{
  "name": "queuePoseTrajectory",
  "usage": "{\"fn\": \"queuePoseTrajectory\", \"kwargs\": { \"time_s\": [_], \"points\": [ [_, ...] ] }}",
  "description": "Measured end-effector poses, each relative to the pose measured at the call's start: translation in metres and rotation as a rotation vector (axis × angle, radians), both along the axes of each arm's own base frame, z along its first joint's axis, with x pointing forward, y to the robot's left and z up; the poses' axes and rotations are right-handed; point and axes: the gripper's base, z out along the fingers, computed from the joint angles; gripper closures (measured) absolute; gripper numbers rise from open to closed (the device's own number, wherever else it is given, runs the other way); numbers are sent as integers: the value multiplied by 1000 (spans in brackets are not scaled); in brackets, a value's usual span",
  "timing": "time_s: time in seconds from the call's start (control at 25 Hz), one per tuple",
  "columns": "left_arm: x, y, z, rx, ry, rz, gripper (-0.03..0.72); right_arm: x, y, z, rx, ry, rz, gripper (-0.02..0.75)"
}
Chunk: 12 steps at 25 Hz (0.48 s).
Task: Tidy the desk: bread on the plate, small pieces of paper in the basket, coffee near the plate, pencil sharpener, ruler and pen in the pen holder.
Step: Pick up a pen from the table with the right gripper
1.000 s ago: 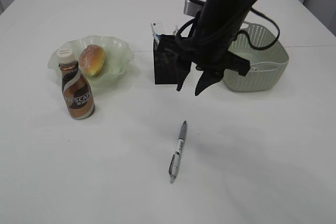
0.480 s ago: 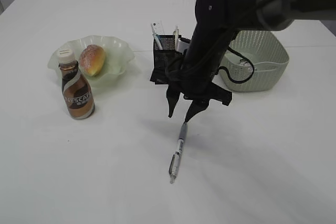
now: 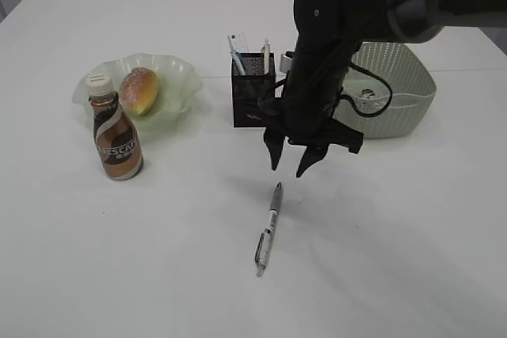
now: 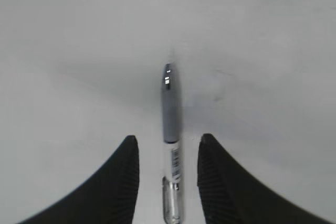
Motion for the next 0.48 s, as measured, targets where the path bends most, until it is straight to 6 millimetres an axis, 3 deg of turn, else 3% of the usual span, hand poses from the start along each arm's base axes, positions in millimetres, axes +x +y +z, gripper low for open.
{"fn": "queuePoseTrajectory", "kwargs": {
  "time_s": [0.48],
  "points": [
    [0, 0, 0, -1, 1, 2, 246, 0, -7, -3, -81, 15, -38, 426]
  ]
}}
